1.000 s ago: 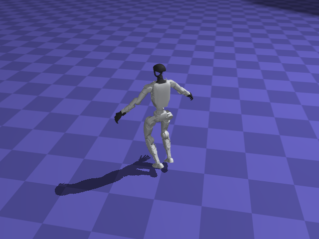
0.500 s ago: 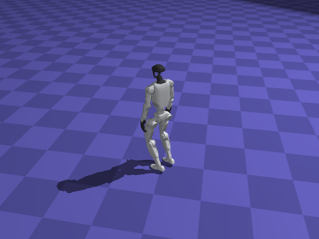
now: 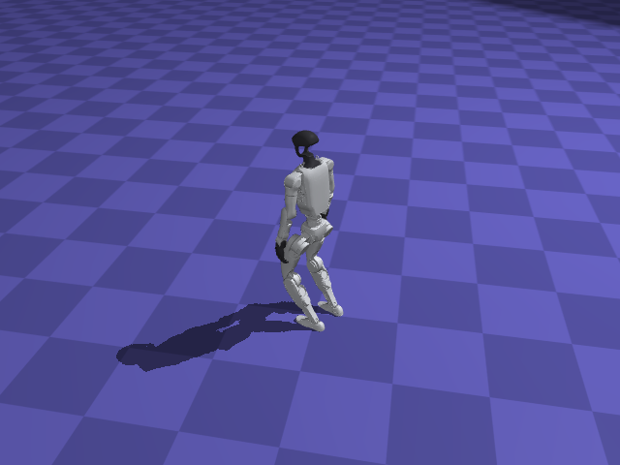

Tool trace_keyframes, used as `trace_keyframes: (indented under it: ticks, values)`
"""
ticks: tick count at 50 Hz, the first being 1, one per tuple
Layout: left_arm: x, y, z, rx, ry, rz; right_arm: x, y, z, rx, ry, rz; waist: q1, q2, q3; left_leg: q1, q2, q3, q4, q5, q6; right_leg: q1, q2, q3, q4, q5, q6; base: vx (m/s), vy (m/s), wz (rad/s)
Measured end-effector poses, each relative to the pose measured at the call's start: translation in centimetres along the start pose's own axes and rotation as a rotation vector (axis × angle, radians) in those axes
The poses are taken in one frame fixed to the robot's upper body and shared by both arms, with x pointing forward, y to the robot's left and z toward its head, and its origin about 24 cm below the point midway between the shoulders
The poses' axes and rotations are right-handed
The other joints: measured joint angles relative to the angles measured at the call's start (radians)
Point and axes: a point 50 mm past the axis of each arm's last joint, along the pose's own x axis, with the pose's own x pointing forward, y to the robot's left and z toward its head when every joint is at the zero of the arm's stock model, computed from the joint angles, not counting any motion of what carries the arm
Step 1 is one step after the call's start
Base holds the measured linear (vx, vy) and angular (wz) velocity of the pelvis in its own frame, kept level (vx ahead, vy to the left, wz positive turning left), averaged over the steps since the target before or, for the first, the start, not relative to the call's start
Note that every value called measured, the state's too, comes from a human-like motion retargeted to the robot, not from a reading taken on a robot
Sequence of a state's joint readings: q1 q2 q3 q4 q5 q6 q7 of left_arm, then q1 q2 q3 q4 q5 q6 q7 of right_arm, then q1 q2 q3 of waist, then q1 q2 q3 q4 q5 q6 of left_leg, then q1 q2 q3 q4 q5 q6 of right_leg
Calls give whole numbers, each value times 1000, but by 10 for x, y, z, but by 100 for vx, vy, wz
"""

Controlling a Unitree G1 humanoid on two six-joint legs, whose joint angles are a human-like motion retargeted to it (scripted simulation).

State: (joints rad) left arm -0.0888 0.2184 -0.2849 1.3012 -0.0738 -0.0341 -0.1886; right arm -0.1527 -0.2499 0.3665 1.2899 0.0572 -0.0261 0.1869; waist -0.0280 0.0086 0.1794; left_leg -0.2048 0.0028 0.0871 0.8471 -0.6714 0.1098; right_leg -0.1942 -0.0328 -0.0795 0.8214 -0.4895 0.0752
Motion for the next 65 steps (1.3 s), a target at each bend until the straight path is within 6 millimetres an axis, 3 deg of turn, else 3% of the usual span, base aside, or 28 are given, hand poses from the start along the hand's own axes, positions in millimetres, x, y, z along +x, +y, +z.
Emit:
trace_keyframes:
  ticks: [5,7,10,13,16,20,22,25,28,30,39,65]
  values:
    - [-2,15,5,14,8,73,-1,-3,-4,13,22,-10,-4,-33,15,-48,-50,-24,124,-106,43,-90,-35,32,210,-96,-6,6,1,40]
    - [-2,20,8,-15,-5,97,-1,-3,-7,48,30,-15,-4,-36,13,-20,-72,-48,67,-50,31,-75,-44,30,185,-35,-4,12,-2,60]
    - [-3,17,2,-96,-17,94,-2,1,-15,115,30,-19,-9,-25,-1,47,-79,-92,-62,184,-48,-27,-28,43,61,127,19,13,-4,81]
    - [-3,10,-4,-186,-32,56,-4,5,-23,190,23,-10,-26,-12,-29,55,-61,-106,-177,442,-129,-14,-14,59,-69,355,67,10,-6,96]
    - [-4,5,-7,-214,-43,20,-5,5,-26,234,7,-1,-41,2,-47,23,-43,-96,-204,528,-160,-26,0,74,-142,456,93,6,-5,92]
    - [-4,3,-8,-182,-47,1,-7,2,-25,225,-8,-9,-60,15,-66,1,-28,-63,-235,496,-152,-27,16,86,-224,474,105,4,-5,88]
    - [-4,-3,-13,-154,-30,-14,-7,1,-25,205,-8,-17,-65,11,-71,-6,-27,-44,-213,430,-136,-28,17,88,-210,417,94,1,-6,73]
    - [-3,-3,-13,-97,-14,-10,-6,-1,-24,165,9,-27,-65,4,-81,0,-31,-34,-184,279,-92,-15,21,87,-193,259,57,1,-6,56]
    - [-1,-4,-11,-45,16,23,-4,0,-23,111,57,-40,-62,-6,-59,7,-30,-28,-125,47,-19,1,15,57,-135,11,0,-1,-6,54]
    - [1,-8,-9,-38,37,21,-1,4,-21,105,78,-39,-64,-11,-42,12,-22,-17,-104,-16,-2,11,10,34,-117,-50,-13,-2,-6,53]
    - [1,-18,-14,6,55,-37,2,19,-18,131,75,20,-56,4,-68,81,-16,-59,-314,103,-39,104,26,-6,-354,76,-3,-1,-5,17]
    - [0,-15,-13,155,10,-2,0,24,-25,42,57,11,-66,-6,-75,134,-28,-72,-373,121,-52,138,11,-29,-348,63,-20,0,0,0]
